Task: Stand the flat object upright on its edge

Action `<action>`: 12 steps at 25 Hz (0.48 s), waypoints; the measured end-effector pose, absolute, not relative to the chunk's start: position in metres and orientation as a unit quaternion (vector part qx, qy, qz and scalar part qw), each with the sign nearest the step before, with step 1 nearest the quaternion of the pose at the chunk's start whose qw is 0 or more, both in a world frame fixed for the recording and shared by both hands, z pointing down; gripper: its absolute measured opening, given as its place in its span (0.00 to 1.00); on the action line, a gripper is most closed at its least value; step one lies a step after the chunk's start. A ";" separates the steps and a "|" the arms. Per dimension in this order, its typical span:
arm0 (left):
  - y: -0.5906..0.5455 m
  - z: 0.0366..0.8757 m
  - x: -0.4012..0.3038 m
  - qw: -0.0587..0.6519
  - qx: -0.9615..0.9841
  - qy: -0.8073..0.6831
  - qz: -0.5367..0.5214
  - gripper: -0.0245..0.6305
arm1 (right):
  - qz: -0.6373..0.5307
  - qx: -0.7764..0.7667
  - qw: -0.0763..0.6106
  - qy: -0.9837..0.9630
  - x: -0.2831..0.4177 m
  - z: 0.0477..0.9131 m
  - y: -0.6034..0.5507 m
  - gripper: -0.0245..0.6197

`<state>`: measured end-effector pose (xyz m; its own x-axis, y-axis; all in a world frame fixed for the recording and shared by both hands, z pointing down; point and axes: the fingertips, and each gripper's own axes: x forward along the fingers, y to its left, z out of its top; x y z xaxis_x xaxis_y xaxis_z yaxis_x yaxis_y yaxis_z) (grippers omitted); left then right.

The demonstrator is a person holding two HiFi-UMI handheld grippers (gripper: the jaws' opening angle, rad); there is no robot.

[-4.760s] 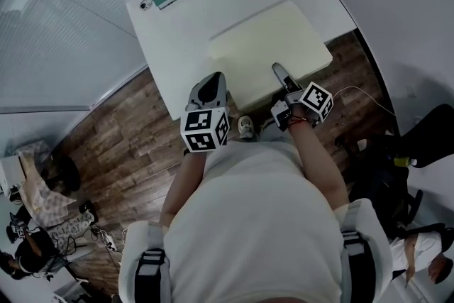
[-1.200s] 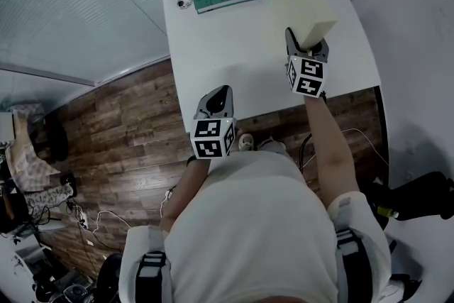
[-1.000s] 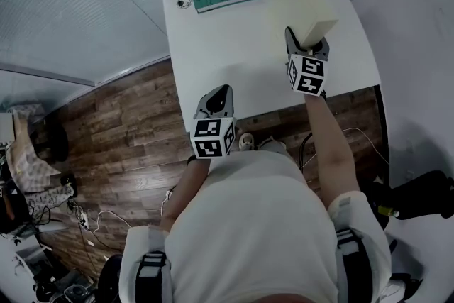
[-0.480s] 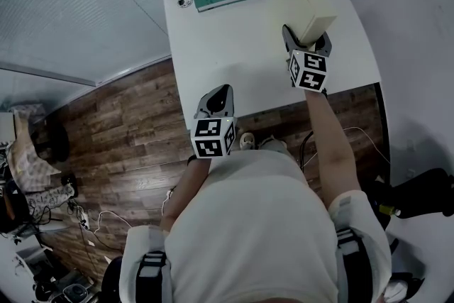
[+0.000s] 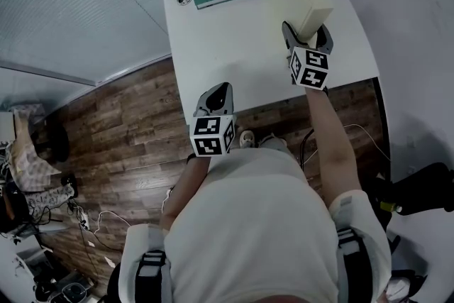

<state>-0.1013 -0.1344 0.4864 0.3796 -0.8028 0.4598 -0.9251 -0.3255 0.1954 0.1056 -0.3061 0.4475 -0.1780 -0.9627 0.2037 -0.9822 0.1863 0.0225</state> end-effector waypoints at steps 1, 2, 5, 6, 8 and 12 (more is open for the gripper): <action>-0.133 0.486 -0.101 0.217 0.802 -0.538 0.141 0.07 | 0.056 0.635 0.085 -0.766 0.105 0.446 -0.304 0.67; -0.133 0.485 -0.101 0.216 0.803 -0.538 0.140 0.07 | 0.055 0.634 0.084 -0.767 0.104 0.444 -0.302 0.67; -0.129 0.483 -0.098 0.213 0.805 -0.536 0.138 0.07 | 0.051 0.634 0.083 -0.767 0.103 0.439 -0.293 0.67; -0.127 0.482 -0.097 0.212 0.806 -0.535 0.138 0.07 | 0.051 0.635 0.083 -0.767 0.104 0.438 -0.289 0.67; -0.123 0.481 -0.095 0.211 0.807 -0.535 0.136 0.07 | 0.051 0.636 0.082 -0.766 0.105 0.436 -0.281 0.67; -0.116 0.480 -0.091 0.209 0.809 -0.533 0.134 0.07 | 0.043 0.635 0.085 -0.767 0.107 0.432 -0.265 0.67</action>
